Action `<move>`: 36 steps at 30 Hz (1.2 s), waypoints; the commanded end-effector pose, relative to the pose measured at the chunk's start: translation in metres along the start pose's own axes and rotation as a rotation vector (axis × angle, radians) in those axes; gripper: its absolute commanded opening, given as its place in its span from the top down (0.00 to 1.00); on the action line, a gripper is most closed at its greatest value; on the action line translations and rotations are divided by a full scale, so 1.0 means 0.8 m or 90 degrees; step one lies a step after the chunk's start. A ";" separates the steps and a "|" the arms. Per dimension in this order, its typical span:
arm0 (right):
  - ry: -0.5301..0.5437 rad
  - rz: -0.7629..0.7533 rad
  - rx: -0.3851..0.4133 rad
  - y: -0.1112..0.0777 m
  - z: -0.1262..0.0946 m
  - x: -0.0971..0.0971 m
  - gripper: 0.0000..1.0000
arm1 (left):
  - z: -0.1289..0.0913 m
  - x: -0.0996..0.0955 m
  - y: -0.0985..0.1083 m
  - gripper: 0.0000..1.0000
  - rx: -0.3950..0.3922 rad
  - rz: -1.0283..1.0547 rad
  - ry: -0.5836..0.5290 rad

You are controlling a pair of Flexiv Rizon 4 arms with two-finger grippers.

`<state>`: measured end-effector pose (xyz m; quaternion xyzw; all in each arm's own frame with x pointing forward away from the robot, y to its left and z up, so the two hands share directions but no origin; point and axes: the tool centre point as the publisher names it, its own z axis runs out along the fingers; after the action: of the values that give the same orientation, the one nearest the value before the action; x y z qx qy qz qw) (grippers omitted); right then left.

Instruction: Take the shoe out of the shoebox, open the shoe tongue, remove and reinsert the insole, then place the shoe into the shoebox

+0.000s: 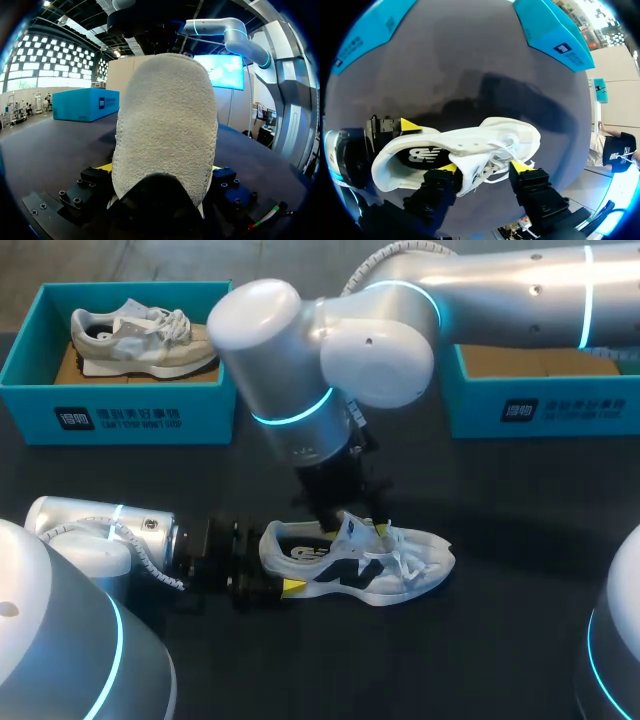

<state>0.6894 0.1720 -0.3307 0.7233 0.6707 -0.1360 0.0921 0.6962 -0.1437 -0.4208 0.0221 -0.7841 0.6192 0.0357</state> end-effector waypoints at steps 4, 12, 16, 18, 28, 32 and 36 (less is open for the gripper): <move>0.005 0.118 -0.001 -0.005 -0.001 -0.006 0.61 | -0.001 -0.001 0.000 1.00 -0.001 0.000 0.002; 0.006 0.118 0.002 -0.006 -0.002 -0.013 0.66 | -0.001 -0.001 0.000 1.00 -0.001 0.000 0.002; 0.006 0.118 0.003 -0.006 -0.003 -0.014 0.72 | -0.001 -0.001 0.000 1.00 -0.001 0.000 0.002; 0.006 0.118 0.003 -0.006 -0.004 -0.014 0.76 | -0.001 -0.001 0.000 1.00 -0.001 0.000 0.002; 0.005 0.115 0.008 -0.009 -0.010 -0.011 0.84 | -0.001 -0.001 0.000 1.00 -0.001 0.000 0.002; 0.003 0.115 0.009 -0.010 -0.014 -0.010 0.89 | -0.001 -0.001 0.000 1.00 -0.001 0.000 0.002; 0.012 0.112 0.016 -0.010 -0.018 -0.011 1.00 | -0.001 -0.001 0.000 1.00 -0.001 0.000 0.002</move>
<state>0.6855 0.1664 -0.3155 0.7335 0.6613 -0.1370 0.0769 0.6962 -0.1437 -0.4208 0.0221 -0.7841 0.6192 0.0358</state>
